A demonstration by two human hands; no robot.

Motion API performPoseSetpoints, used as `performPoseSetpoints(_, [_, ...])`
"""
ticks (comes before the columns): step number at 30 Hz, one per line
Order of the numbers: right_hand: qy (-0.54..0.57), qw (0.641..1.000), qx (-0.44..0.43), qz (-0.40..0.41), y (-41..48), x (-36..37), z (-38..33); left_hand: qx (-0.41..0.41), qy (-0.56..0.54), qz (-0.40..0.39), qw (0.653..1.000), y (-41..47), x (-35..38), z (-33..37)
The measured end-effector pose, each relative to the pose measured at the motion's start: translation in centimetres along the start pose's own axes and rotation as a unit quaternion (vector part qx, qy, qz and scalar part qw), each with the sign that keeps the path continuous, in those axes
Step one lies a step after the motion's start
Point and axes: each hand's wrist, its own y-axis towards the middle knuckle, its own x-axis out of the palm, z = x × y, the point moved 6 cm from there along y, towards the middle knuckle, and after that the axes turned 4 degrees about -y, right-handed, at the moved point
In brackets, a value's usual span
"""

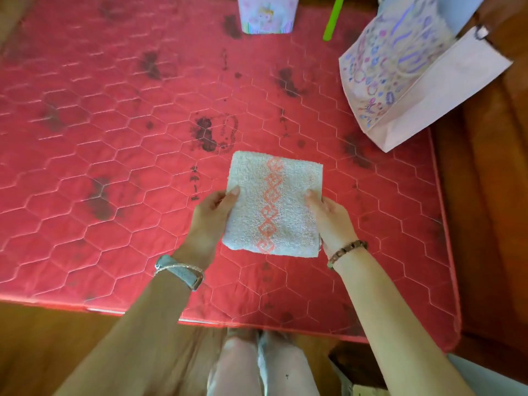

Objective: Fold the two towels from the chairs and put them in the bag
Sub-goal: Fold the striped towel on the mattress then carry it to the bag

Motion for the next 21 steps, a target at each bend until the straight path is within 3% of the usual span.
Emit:
performPoseSetpoints(7, [0.048, 0.999, 0.018, -0.003, -6.0, 1.0, -5.1, 0.028, -0.04, 0.042, 0.998, -5.9, -2.9, 5.2])
performPoseSetpoints(15, [-0.02, 0.998, -0.066, 0.006, -10.1, 2.0, -9.5, 0.055, -0.102, 0.051, 0.992, -10.9, -7.0, 8.7])
performPoseSetpoints(21, [-0.064, 0.991, -0.102, -0.059, -11.9, 5.9, -11.3, 0.065, -0.127, 0.084, 0.986, -14.0, -11.6, 9.2])
